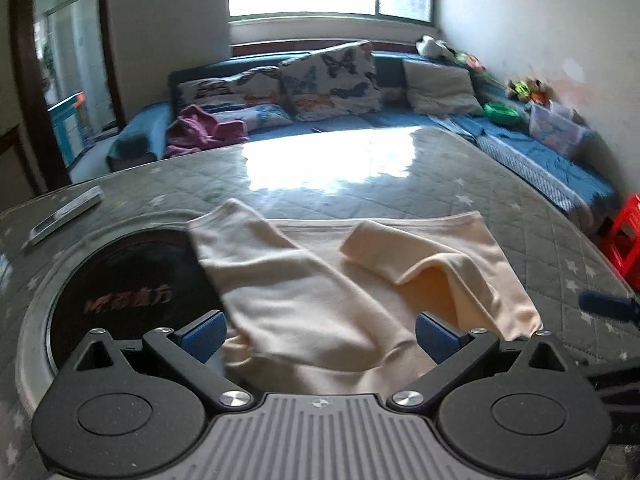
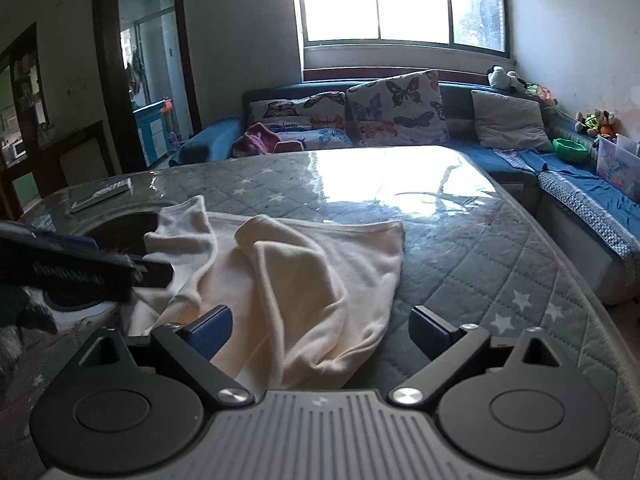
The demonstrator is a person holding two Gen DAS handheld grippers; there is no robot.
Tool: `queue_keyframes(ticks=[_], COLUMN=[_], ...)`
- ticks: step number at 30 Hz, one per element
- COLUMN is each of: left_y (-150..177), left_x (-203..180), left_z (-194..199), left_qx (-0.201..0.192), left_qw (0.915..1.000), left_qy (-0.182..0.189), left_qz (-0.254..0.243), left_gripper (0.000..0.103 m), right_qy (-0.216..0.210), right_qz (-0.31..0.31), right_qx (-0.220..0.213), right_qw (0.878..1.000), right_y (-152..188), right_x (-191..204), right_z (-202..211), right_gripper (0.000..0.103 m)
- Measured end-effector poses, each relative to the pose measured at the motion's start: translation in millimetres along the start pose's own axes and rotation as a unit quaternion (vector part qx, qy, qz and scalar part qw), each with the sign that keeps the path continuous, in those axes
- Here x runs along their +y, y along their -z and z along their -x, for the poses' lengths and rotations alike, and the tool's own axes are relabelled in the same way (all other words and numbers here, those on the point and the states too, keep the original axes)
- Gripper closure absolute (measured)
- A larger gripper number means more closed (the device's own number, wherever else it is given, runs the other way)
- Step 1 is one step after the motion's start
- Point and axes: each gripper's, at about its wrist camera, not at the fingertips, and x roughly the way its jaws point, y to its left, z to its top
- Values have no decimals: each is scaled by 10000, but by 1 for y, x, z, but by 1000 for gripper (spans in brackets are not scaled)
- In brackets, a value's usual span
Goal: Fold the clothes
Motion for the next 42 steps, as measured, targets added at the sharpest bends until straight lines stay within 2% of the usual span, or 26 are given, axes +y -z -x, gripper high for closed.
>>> queue_keyframes(ticks=[7, 8, 10, 11, 12, 13, 14, 17, 19, 23, 25, 29, 31, 32, 34, 35, 36, 37, 41, 42], left_y=[1, 2, 4, 5, 6, 7, 7, 8, 10, 16, 20, 20, 17, 15, 11, 9, 7, 5, 3, 3], left_x=[-19, -21, -20, -17, -13, -10, -8, 0, 7, 25, 32, 37, 36, 34, 27, 24, 20, 16, 0, -4], left_z=[-29, -33, -37, -39, -39, -37, -34, -24, -18, -4, 3, 8, 7, 6, 3, 2, -1, -4, -21, -26], left_qx=[314, 351, 432, 501, 531, 512, 466, 346, 286, 216, 221, 224, 238, 235, 209, 205, 227, 256, 407, 456], left_qw=[9987, 9982, 9978, 9977, 9978, 9979, 9980, 9987, 9991, 9993, 9991, 9985, 9980, 9979, 9979, 9978, 9976, 9973, 9972, 9972], left_qy=[110, 100, 61, 148, 222, 274, 311, 317, 298, 273, 255, 397, 470, 501, 534, 563, 591, 630, 624, 597], left_qz=[-390, -474, -493, -422, -338, -300, -283, -210, -128, 152, 255, 311, 348, 344, 297, 278, 280, 264, 18, -44], left_gripper=[21, 28, 50, 64, 72, 77, 87, 97, 98, 100, 100, 97, 94, 88, 71, 59, 54, 54, 56, 65], right_qy=[42, 19, -27, -50, -73, -133, -197, -319, -404, -519, -528, -360, -391, -409, -327, -293, -280, -270, -122, -71], right_qz=[7, 27, 67, 87, 107, 127, 146, 326, 481, 683, 805, 933, 911, 898, 905, 888, 858, 827, 706, 676], right_qx=[6, 16, 35, 45, 54, 66, 77, 99, 142, 316, 408, 478, 541, 574, 557, 534, 506, 478, 322, 275], right_qw=[10000, 10000, 10000, 9999, 9999, 9998, 9997, 9989, 9979, 9958, 9945, 9938, 9936, 9935, 9938, 9942, 9946, 9951, 9969, 9973], right_y=[-7, -8, -10, -11, -13, -14, -15, -20, -23, -24, -23, -23, -23, -23, -22, -22, -22, -22, -24, -25], right_x=[-12, -12, -12, -13, -13, -11, -10, 1, 11, 23, 28, 34, 32, 31, 27, 25, 22, 20, 5, 1], right_z=[-3, -4, -6, -7, -8, -9, -10, -17, -25, -41, -51, -67, -72, -74, -74, -73, -71, -70, -59, -56], right_gripper=[16, 16, 18, 19, 21, 22, 23, 24, 31, 37, 47, 59, 72, 74, 85, 86, 89, 93, 96, 98])
